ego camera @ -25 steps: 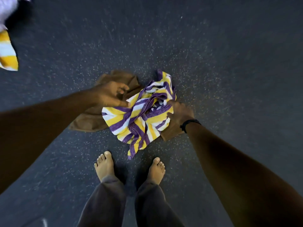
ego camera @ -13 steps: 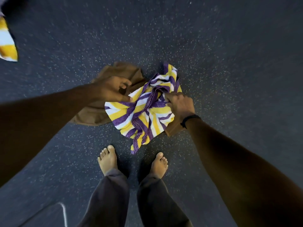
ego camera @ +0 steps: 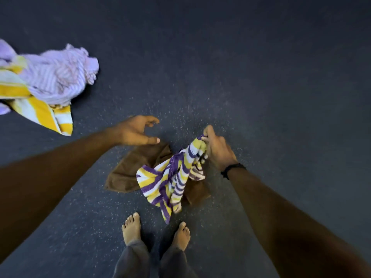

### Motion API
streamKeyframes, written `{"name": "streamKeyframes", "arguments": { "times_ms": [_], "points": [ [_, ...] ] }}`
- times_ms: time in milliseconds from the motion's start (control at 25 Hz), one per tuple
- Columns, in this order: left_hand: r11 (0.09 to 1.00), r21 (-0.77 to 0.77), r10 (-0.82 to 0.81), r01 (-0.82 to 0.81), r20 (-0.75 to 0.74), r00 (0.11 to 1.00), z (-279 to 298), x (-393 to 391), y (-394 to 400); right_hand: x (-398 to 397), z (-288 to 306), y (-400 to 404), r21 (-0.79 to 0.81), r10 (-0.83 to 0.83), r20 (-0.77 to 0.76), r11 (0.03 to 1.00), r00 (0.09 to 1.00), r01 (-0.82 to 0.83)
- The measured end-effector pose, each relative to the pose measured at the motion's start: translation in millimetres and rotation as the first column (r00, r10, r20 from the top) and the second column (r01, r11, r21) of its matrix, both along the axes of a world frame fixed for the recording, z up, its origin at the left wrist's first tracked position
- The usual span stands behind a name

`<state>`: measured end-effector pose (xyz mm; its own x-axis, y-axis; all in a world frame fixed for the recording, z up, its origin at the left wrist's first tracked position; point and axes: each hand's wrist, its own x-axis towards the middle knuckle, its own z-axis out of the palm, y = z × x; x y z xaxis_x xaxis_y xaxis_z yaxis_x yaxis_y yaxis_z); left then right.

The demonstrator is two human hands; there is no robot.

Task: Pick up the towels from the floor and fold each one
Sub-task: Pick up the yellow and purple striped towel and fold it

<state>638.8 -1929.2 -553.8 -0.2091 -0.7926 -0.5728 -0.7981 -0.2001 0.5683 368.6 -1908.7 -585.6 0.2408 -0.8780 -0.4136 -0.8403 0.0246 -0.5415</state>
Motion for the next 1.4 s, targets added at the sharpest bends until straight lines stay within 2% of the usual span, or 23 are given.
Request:
{"name": "streamKeyframes", "arguments": {
  "times_ms": [80,200,280,320,400,480,640,760,920,1080,1320,1400],
  "points": [
    [0.998,-0.059,-0.007,0.005,-0.048,0.999,54,14,-6,9,72,-18,-0.104,0.061,0.034,0.993,0.998,-0.057],
    [0.976,-0.212,0.044,-0.055,-0.057,0.997,181,38,-18,27,191,-38,-0.277,0.093,0.066,0.958,0.994,-0.071],
    [0.945,-0.32,0.051,-0.066,-0.055,0.997,266,57,-17,46,270,-55,-0.429,0.109,0.063,0.9,0.992,-0.072],
    [0.934,-0.348,0.076,-0.087,-0.044,0.996,292,65,-15,52,299,-59,-0.461,0.115,0.089,0.885,0.989,-0.061],
    [0.872,-0.473,0.112,-0.122,-0.048,0.993,387,87,7,71,392,-55,-0.536,0.136,0.121,0.842,0.983,-0.051],
    [0.854,-0.494,0.153,-0.165,-0.065,0.986,406,99,4,78,416,-62,-0.536,0.125,0.166,0.844,0.978,-0.017],
    [0.755,-0.613,0.229,-0.235,-0.09,0.969,519,141,43,103,552,-52,-0.68,0.195,0.277,0.732,0.941,0.048],
    [0.698,-0.667,0.283,-0.261,-0.078,0.956,573,167,72,123,635,-49,-0.773,0.251,0.287,0.631,0.924,0.068],
    [0.59,-0.744,0.392,-0.312,-0.073,0.917,621,180,137,147,699,-22,-0.815,0.369,0.243,0.579,0.897,-0.018],
    [0.495,-0.783,0.534,-0.376,-0.067,0.843,641,183,217,177,715,18,-0.84,0.541,0.222,0.528,0.811,-0.123],
    [0.347,-0.77,0.774,-0.535,-0.087,0.627,645,169,392,224,715,107,-0.834,0.747,0.198,0.468,0.634,-0.291],
    [0.339,-0.758,0.821,-0.557,-0.051,0.568,646,161,450,240,712,138,-0.836,0.76,0.197,0.46,0.62,-0.299]
  ]
}}
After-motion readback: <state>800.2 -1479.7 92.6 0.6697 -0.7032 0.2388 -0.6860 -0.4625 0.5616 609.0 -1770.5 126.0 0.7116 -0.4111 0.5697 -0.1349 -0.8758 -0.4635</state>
